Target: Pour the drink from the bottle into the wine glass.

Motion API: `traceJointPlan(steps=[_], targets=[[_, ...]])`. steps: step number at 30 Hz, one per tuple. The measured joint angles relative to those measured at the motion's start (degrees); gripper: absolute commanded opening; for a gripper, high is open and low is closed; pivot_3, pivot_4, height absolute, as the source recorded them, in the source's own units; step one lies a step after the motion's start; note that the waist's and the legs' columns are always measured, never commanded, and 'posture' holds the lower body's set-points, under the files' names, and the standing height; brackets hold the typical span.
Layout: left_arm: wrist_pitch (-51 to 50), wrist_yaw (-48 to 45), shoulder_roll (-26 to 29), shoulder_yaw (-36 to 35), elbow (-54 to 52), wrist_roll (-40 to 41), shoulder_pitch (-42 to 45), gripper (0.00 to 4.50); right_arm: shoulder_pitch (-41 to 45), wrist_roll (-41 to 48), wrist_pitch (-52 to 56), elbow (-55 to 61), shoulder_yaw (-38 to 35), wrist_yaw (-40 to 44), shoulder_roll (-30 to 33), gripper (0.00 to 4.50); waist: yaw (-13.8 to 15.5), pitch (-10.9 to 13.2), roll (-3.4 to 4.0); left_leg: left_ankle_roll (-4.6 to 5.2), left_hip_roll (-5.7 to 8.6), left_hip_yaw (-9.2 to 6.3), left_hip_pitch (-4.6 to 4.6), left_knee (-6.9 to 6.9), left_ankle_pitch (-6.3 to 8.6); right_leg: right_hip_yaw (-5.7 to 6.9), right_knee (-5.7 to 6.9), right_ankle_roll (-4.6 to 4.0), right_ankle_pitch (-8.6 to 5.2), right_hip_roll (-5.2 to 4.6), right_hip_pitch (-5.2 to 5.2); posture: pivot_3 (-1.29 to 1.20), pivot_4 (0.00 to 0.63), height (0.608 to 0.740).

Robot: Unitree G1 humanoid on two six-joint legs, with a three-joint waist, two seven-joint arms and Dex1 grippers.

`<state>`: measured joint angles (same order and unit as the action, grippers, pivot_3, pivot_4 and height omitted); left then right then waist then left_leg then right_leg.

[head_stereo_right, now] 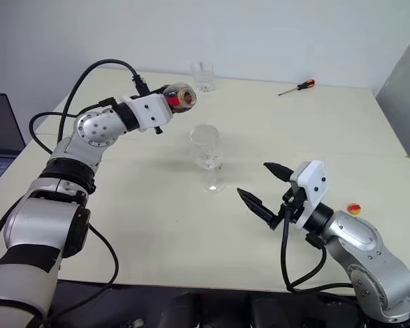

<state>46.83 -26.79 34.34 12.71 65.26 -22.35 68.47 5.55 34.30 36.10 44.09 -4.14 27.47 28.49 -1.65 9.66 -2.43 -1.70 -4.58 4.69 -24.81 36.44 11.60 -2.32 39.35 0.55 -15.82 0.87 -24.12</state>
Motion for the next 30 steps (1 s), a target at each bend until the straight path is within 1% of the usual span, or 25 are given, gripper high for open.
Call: traceJointPlan(steps=[5,9,20,30], targets=[[1.42,2.04,0.66,1.73,0.66,-2.65,0.0,0.79,-0.63,-1.5,-1.1,-0.83,1.04,0.02,-0.09,4.5,0.0,0.0,0.0,0.0,-0.01,0.0,0.0,0.31,0.01,-0.01,0.29,0.01,-0.01,0.0,0.0,0.0,0.15,0.74],[2.1,3.74,1.01,2.31,0.7,-3.89,0.1,0.76,-0.66,-1.54,-1.37,-1.13,1.2,0.11,-0.08,4.5,-0.01,0.0,-0.01,0.01,0.0,-0.01,0.01,0.53,0.0,-0.02,0.56,0.2,-0.12,-0.02,0.0,0.0,0.15,0.74],[4.28,11.52,3.1,7.32,0.71,-11.6,2.38,0.76,-0.51,-1.65,-1.57,-1.73,2.22,0.37,0.23,4.5,-0.02,0.0,-0.01,0.01,0.0,-0.01,0.03,0.53,0.0,-0.04,0.6,0.19,-0.12,-0.01,-0.01,0.0,0.15,0.74],[4.49,15.8,3.75,8.58,1.88,-14.91,4.68,0.76,1.59,-1.59,-1.7,-1.83,2.25,0.78,0.32,4.5,0.0,0.0,-0.01,0.01,0.01,-0.01,0.03,0.54,0.0,-0.04,0.62,0.19,-0.11,-0.01,-0.01,0.0,0.15,0.74]])
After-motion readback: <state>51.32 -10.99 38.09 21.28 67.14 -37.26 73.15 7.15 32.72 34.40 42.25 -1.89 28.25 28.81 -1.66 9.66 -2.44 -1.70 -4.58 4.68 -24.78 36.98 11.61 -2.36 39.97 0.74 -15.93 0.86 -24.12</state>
